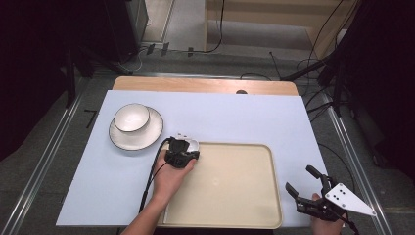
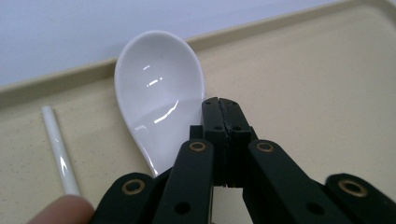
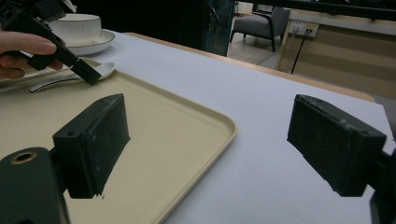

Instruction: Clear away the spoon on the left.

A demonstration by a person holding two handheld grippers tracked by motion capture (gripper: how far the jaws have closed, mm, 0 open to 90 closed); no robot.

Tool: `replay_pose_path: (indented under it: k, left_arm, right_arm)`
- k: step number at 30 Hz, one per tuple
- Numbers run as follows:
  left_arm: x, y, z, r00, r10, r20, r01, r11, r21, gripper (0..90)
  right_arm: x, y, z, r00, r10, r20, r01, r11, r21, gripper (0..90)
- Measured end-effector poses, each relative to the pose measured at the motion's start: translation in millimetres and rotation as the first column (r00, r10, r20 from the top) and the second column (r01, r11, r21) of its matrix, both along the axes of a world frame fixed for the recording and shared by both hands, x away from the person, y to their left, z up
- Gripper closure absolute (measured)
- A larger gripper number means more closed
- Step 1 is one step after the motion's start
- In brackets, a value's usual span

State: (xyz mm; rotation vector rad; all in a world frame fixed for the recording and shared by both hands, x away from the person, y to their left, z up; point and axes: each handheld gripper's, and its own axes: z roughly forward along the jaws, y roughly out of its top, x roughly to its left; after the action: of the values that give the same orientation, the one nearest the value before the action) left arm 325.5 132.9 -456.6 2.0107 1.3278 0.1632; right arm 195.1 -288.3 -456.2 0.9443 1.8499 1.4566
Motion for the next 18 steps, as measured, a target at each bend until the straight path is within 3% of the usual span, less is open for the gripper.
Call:
replay_pose_path:
  k: [3,6,10,12,14,18]
  left_arm:
    - [-4.1,8.5,8.9,0.9992,-0.009,0.039,0.011,0.9983,-0.057,77.3]
    - [-6.1,19.5,16.3,0.9935,-0.021,0.112,0.031,0.9959,-0.085,67.1]
    - [-5.2,33.9,25.2,0.9921,-0.065,0.107,0.079,0.9879,-0.134,57.5]
    - [-6.4,39.4,31.1,0.9875,-0.079,0.136,0.097,0.9863,-0.133,48.1]
    - [-6.5,44.8,36.7,0.9854,-0.077,0.152,0.095,0.9888,-0.115,38.0]
    - [-2.7,58.8,44.1,0.9881,-0.050,0.145,0.071,0.9871,-0.144,8.9]
  right_arm:
    - [1.1,0.2,0.7,1.0000,-0.002,-0.002,0.002,1.000,0.012,13.1]
    - [2.6,-0.1,1.5,1.0000,-0.001,0.002,0.001,1.000,0.015,13.1]
    - [2.6,-0.2,1.2,1.0000,-0.004,0.003,0.004,1.000,0.008,13.0]
    - [1.4,-0.7,0.5,1.0000,-0.005,-0.001,0.005,1.000,0.010,13.1]
    - [0.4,-0.9,0.4,1.0000,-0.002,0.000,0.002,1.000,0.009,13.0]
    - [0.3,-1.4,1.0,1.0000,-0.009,0.003,0.009,1.000,0.010,13.1]
